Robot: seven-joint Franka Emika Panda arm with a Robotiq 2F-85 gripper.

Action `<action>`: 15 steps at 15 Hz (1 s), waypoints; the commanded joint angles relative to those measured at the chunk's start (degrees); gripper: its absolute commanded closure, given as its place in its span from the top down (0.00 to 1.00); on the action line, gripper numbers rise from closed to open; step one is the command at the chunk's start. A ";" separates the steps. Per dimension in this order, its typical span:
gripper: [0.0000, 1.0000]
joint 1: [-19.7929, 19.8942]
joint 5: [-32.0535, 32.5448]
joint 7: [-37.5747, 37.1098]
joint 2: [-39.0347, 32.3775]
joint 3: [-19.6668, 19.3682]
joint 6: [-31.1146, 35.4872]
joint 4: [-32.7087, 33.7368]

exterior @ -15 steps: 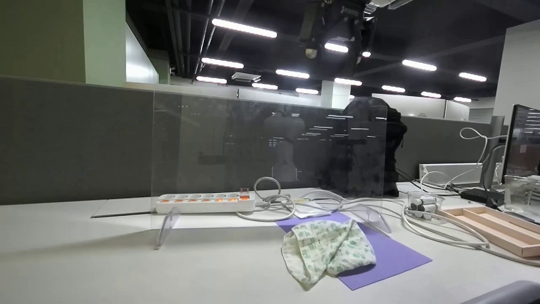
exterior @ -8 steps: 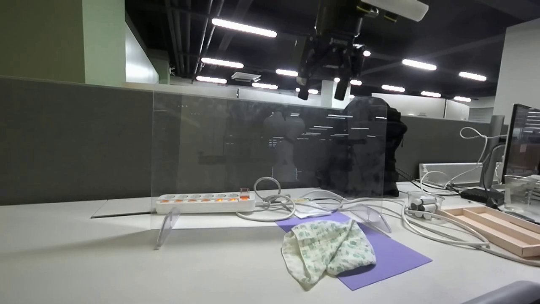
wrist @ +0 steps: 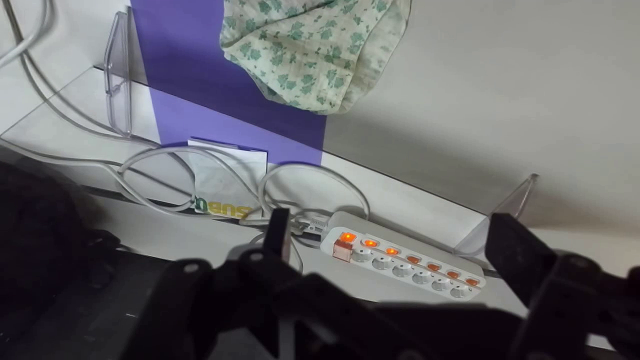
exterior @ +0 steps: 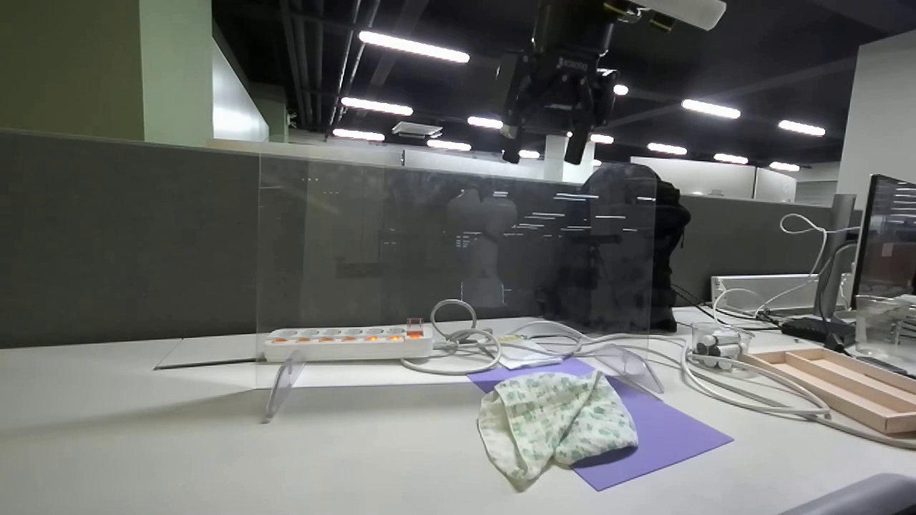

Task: Put the towel on top of the colourless screen

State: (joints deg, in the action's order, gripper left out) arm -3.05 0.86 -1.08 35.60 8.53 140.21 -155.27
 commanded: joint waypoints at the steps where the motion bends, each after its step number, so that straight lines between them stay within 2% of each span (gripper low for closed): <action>1: 1.00 -0.76 0.73 -0.54 -0.06 -0.76 -0.12 0.08; 7: 1.00 4.01 2.65 -2.87 -6.20 -1.29 7.60 -3.37; 15: 1.00 12.55 7.49 -5.31 -22.90 -4.08 20.71 -4.53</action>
State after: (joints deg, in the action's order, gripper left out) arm 7.61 5.51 -2.62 17.77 5.47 156.69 -159.85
